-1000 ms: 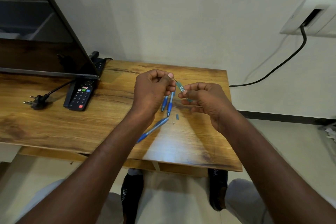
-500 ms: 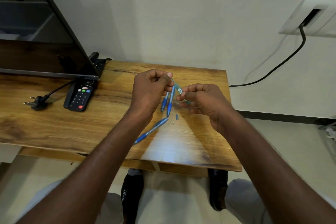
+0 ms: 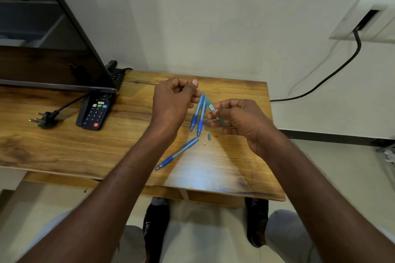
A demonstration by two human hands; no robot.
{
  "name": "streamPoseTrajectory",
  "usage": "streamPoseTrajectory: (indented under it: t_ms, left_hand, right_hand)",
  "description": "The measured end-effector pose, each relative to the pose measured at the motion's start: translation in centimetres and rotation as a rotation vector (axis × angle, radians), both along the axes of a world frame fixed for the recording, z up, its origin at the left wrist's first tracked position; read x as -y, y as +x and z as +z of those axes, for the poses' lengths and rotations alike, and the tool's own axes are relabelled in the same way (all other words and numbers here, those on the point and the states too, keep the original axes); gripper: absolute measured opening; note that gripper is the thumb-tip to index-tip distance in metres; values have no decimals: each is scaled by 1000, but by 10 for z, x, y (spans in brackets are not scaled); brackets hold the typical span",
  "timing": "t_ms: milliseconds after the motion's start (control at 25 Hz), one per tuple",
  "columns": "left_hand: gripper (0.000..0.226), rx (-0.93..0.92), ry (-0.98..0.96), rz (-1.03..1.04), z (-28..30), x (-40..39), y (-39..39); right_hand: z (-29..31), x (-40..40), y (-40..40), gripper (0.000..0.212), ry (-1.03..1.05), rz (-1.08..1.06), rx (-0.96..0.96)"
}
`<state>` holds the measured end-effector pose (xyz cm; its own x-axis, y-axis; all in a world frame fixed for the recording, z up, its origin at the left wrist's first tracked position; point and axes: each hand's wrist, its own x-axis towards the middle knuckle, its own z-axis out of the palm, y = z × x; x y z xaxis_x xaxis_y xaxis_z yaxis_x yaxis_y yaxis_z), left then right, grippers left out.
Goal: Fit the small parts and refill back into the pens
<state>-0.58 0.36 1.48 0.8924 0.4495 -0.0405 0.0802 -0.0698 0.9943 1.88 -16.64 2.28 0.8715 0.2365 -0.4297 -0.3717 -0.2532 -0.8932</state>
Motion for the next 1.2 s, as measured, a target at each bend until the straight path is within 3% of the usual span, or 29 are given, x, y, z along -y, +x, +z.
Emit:
streamPoseTrajectory:
  t_ms: [200, 440, 560, 920, 1200]
  left_hand:
    - [20, 1, -124, 20, 1, -9, 3]
    - [14, -32, -736, -55, 3, -10, 5]
    - [21, -45, -913, -141, 3, -9, 5]
    - [22, -51, -899, -361, 3, 13, 1]
    - [23, -85, -901, -358, 4, 18, -1]
  right_hand:
    - [0, -1, 0, 14, -24, 34, -1]
    - [2, -4, 3, 19, 119, -96, -74]
    - [4, -4, 4, 11, 179, -145, -5]
    - [2, -2, -1, 14, 123, -88, 313]
    - [-13, -2, 3, 11, -175, -111, 537]
